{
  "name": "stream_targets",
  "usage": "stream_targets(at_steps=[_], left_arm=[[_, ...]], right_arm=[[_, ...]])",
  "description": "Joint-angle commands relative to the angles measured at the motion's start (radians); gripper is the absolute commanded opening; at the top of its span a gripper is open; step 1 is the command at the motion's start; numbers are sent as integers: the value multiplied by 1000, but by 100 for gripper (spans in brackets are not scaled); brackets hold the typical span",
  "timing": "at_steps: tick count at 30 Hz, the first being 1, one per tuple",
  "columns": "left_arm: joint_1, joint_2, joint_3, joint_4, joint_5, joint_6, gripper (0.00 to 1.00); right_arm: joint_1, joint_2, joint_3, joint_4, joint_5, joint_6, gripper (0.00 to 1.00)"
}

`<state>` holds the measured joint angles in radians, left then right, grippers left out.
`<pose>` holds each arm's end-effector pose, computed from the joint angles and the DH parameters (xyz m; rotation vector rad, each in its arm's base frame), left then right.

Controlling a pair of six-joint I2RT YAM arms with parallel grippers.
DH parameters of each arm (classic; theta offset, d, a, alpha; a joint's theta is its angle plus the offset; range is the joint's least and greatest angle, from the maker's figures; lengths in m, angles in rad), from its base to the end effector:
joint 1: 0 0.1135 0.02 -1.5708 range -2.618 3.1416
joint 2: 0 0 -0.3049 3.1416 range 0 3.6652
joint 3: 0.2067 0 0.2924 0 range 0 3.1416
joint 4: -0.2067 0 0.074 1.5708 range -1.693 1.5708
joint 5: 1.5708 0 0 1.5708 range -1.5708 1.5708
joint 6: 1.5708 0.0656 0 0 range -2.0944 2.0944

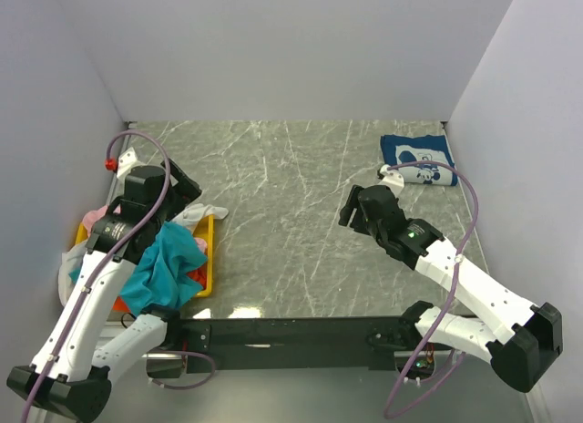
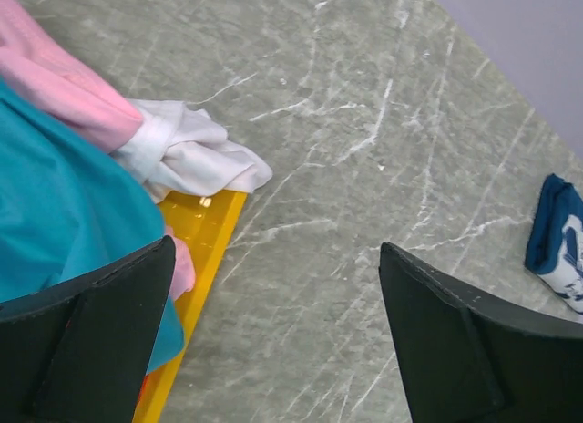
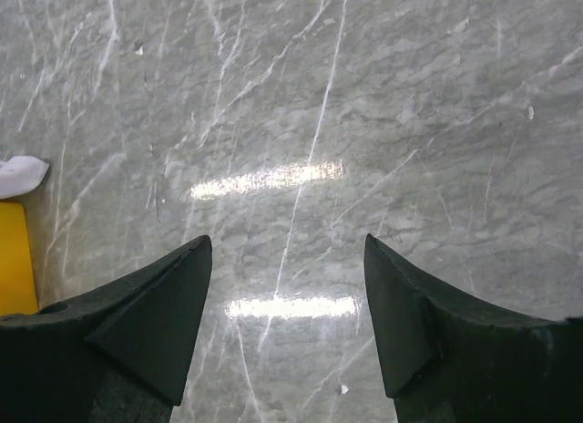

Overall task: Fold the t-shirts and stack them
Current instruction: Grab the tshirt from the pile

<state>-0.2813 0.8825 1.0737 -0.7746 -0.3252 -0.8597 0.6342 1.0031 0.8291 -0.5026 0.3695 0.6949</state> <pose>0.2071 -0.0380 0.3873 -0.7873 1.9869 -0.3248 0.2184 0.1312 0.2955 0.2644 2.1978 0.3276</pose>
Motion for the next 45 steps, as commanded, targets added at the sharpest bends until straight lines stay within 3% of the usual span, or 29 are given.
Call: stream_targets(at_steps=[1,16,22,31,40,41,44,45], left_arm=[[-4,-10,25,-52,-51,-7,100],[-4,84,-87,-210,-49,-179,99],[-2,78,-55,-342,-205,-275,100],[-2,98,34,-454,-351,-265,100],[-2,84,-104,-365,-201,-274,99],[-2,79,-136,-358,-189,-289,98],[-2,52,-175,-327,-149,-306,74],[-2,40,-178,-319,-137,-306,52]], right_arm=[[-7,-8,4,32,45,20,74],[-16,45,21,70,-7,3,74],[-21,55,16,78,-18,12,73],[-27,74,13,90,-41,9,73],[-28,91,18,81,-50,14,72],[-30,86,18,79,-47,15,72],[-33,75,13,76,-41,18,72],[-34,75,10,75,-41,18,72]])
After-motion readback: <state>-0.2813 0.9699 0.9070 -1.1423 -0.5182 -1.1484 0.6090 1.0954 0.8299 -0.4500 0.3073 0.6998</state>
